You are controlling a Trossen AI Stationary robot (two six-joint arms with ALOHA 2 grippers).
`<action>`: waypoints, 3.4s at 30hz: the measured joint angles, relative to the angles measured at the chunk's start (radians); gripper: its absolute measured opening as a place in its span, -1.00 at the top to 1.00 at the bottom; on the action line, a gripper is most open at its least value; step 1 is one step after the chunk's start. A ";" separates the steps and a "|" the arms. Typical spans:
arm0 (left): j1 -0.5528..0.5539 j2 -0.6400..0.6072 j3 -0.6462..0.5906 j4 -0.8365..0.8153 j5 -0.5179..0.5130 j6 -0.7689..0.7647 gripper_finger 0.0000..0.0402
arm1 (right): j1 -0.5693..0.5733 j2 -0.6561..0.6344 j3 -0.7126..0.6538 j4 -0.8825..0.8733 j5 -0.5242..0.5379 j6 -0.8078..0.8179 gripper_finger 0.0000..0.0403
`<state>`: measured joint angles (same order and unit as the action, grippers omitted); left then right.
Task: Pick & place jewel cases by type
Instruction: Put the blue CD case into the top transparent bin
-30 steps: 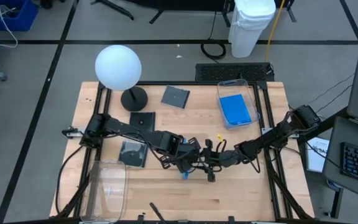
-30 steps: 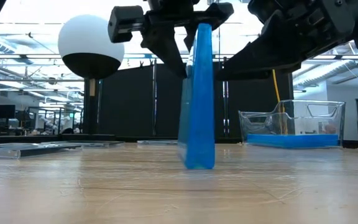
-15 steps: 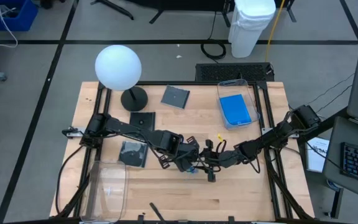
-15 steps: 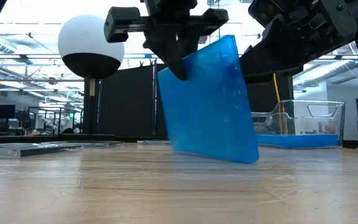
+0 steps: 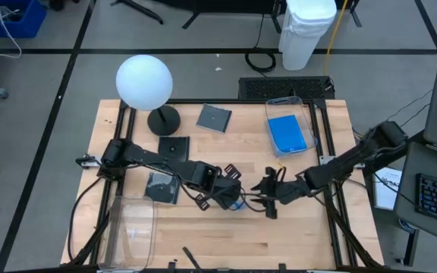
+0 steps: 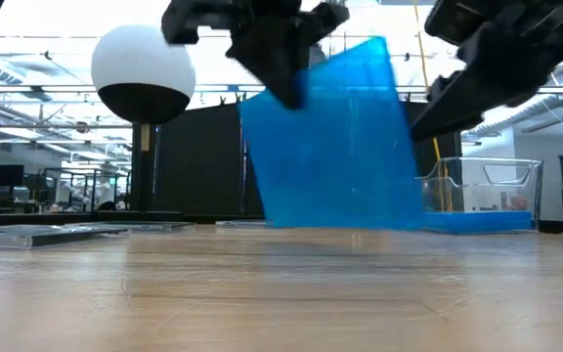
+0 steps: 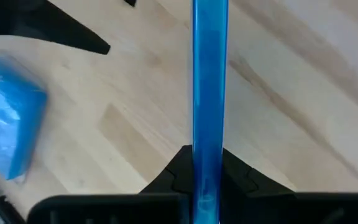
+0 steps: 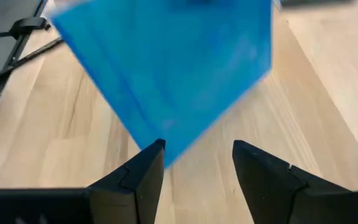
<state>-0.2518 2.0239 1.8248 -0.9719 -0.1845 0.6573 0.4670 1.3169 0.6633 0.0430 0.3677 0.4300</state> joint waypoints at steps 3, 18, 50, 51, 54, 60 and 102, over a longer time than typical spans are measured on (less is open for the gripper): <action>0.004 -0.037 0.000 0.055 0.006 -0.037 0.83 | 0.027 -0.079 -0.031 -0.055 0.051 0.053 0.09; 0.173 -0.103 0.000 0.582 0.402 -0.057 0.83 | 0.139 -0.273 -0.557 0.591 0.240 0.196 0.09; 0.589 0.280 0.000 1.532 0.346 -1.509 0.83 | 0.183 -0.267 -0.614 0.664 0.310 -0.004 0.09; 0.582 0.290 0.000 1.551 0.331 -1.536 0.83 | 0.183 -0.267 -0.614 0.665 0.319 -0.005 0.09; 0.557 0.307 0.001 1.578 0.283 -1.579 0.83 | 0.183 -0.267 -0.614 0.671 0.341 -0.006 0.09; 0.520 0.317 0.000 1.515 0.213 -1.555 0.83 | 0.183 -0.267 -0.612 0.704 0.338 -0.045 0.09; 0.515 0.478 0.000 1.670 0.200 -1.811 0.21 | 0.271 -0.267 -0.611 0.871 0.240 -0.207 0.09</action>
<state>0.2637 2.5015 1.8252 0.6980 0.0158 -1.1542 0.7376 1.0496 0.0521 0.9141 0.6076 0.2226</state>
